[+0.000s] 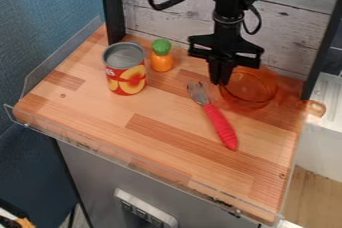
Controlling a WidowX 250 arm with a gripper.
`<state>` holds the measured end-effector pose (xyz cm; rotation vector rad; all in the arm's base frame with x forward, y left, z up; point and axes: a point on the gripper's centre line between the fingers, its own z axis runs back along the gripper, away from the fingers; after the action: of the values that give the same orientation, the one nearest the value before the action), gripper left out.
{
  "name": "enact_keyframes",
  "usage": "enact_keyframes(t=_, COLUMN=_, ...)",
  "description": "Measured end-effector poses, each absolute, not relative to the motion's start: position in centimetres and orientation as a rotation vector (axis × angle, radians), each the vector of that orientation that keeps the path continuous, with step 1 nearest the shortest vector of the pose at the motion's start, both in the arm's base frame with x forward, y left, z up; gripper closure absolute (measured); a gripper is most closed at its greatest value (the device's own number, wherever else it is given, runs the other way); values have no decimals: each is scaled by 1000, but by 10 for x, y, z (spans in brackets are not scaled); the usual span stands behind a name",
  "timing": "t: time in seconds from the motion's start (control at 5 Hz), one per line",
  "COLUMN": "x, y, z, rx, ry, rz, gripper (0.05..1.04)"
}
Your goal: Moved the pot to the upper right of the table next to the red fork
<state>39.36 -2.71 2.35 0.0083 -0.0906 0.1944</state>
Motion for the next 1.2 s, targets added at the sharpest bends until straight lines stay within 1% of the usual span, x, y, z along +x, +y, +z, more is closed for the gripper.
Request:
enact_keyframes(t=0.2, x=399, y=-28, z=13, rx=21, ry=-65, rz=179, gripper=983)
enact_keyframes(t=0.4, x=404, y=-32, z=15, rx=26, ry=-70, rz=185, gripper=807)
enact_keyframes(t=0.6, x=405, y=-32, z=15, rx=40, ry=-77, rz=175, gripper=518)
enact_keyframes(t=0.8, x=402, y=-34, z=12, rx=58, ry=-74, rz=161, gripper=207)
enact_keyframes(t=1.0, x=397, y=-34, z=7, rx=61, ry=-64, rz=163, gripper=68)
enact_keyframes(t=1.2, x=396, y=-32, z=24, rx=70, ry=-73, rz=183, gripper=74)
